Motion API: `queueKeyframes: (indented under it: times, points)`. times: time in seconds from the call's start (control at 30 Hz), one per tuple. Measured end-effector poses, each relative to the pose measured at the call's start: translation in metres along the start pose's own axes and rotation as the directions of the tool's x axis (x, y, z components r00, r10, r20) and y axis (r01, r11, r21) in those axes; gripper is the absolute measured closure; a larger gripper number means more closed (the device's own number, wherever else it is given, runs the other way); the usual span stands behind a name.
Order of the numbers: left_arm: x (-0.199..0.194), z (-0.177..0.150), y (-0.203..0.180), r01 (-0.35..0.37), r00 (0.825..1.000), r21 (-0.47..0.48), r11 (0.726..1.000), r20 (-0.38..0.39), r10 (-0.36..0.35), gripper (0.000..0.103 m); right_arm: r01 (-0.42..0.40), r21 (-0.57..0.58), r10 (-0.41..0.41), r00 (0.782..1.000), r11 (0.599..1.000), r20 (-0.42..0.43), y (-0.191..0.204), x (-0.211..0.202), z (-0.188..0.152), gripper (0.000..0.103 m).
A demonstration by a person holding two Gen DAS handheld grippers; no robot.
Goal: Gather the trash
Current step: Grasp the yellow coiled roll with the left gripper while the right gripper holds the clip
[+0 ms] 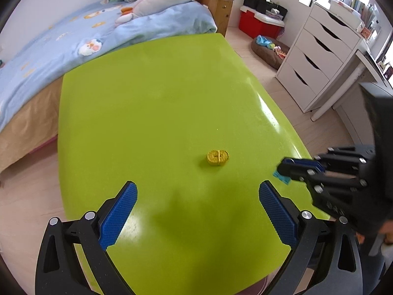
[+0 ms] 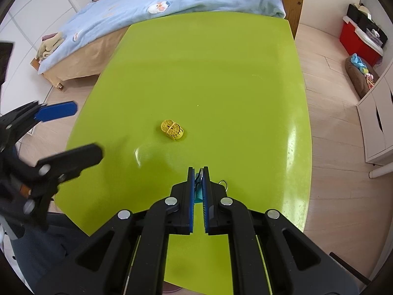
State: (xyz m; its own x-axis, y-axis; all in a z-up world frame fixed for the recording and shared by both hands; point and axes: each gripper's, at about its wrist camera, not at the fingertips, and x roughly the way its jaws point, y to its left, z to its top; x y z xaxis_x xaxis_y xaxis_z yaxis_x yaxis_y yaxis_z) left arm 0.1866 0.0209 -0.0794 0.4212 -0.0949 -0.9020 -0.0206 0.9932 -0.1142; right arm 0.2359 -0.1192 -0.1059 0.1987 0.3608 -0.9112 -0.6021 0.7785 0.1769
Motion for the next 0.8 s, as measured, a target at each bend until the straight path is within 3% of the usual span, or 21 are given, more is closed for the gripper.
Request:
queueKeyframes:
  times: [0.23,0.5,0.6,0.67,0.8]
  points:
    - [0.044,0.026,-0.002,0.018,0.995,-0.015,1.0,-0.103,-0.02,0.008,0.004,0.016,-0.004,1.0,1.0,-0.007,-0.008,-0.003,-0.006,0.098]
    - [0.08,0.031,-0.006,-0.007,0.984,-0.025,1.0,-0.176,0.002,0.008,0.011,0.021,-0.011,1.0,1.0,-0.018,-0.014,-0.004,-0.01,0.098]
    - [0.086,0.03,-0.011,-0.006,0.984,-0.004,1.0,-0.176,0.005,0.02,0.013,0.023,-0.012,1.0,1.0,-0.022,-0.016,-0.005,-0.012,0.098]
    - [0.089,0.03,-0.011,-0.005,0.985,0.005,1.0,-0.173,0.006,0.022,0.014,0.024,-0.013,1.0,1.0,-0.024,-0.018,-0.004,-0.011,0.098]
    - [0.091,0.029,-0.014,-0.02,0.986,0.025,1.0,-0.163,0.023,0.039,0.015,0.026,-0.014,0.999,1.0,-0.029,-0.019,-0.004,-0.011,0.098]
